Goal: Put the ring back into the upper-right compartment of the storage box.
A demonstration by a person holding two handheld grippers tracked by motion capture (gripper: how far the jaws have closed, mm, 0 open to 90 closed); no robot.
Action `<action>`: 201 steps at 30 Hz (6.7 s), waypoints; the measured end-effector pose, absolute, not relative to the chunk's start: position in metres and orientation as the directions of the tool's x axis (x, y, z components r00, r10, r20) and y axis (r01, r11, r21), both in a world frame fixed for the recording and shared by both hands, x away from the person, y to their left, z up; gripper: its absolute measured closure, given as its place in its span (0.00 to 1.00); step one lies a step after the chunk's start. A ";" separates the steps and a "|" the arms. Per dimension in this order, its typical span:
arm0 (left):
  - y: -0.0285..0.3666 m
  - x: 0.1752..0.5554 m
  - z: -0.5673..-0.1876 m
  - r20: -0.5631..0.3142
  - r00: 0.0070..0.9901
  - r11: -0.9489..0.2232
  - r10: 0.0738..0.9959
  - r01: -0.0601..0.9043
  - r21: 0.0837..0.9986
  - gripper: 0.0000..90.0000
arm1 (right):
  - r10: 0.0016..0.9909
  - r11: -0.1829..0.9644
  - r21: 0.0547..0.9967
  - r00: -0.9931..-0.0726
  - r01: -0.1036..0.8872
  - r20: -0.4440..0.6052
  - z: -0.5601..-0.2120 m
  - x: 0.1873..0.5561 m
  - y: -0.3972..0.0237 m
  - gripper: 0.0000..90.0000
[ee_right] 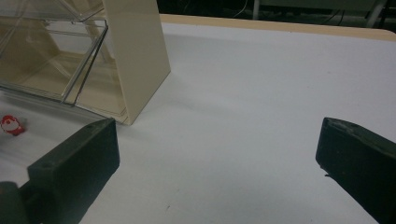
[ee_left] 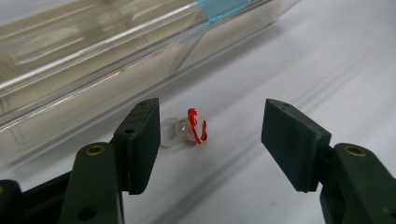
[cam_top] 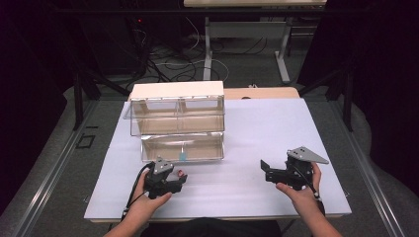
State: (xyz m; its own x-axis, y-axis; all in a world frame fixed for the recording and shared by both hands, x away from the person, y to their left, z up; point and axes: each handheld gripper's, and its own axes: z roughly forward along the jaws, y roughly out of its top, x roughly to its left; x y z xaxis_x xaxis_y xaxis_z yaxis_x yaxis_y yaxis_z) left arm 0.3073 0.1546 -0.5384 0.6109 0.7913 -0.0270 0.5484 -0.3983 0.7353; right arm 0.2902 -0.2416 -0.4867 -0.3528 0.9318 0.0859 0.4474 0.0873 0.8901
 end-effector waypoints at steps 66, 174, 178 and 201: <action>0.158 0.323 -0.546 -0.147 0.546 -0.308 0.825 0.652 0.693 0.81 | 0.927 0.089 0.885 -0.363 0.457 0.093 -0.490 0.292 -0.243 0.00; 0.185 0.273 -0.429 -0.254 0.557 -0.186 0.790 0.613 0.768 0.85 | 0.929 0.079 0.878 -0.355 0.473 0.107 -0.492 0.295 -0.245 0.00; 0.186 0.274 -0.422 -0.258 0.554 -0.180 0.791 0.614 0.768 0.85 | 0.929 0.074 0.878 -0.354 0.473 0.112 -0.493 0.295 -0.244 0.00; 0.174 0.294 -0.385 -0.276 0.558 -0.150 0.782 0.599 0.786 0.85 | 0.931 0.074 0.875 -0.347 0.479 0.111 -0.494 0.296 -0.244 0.00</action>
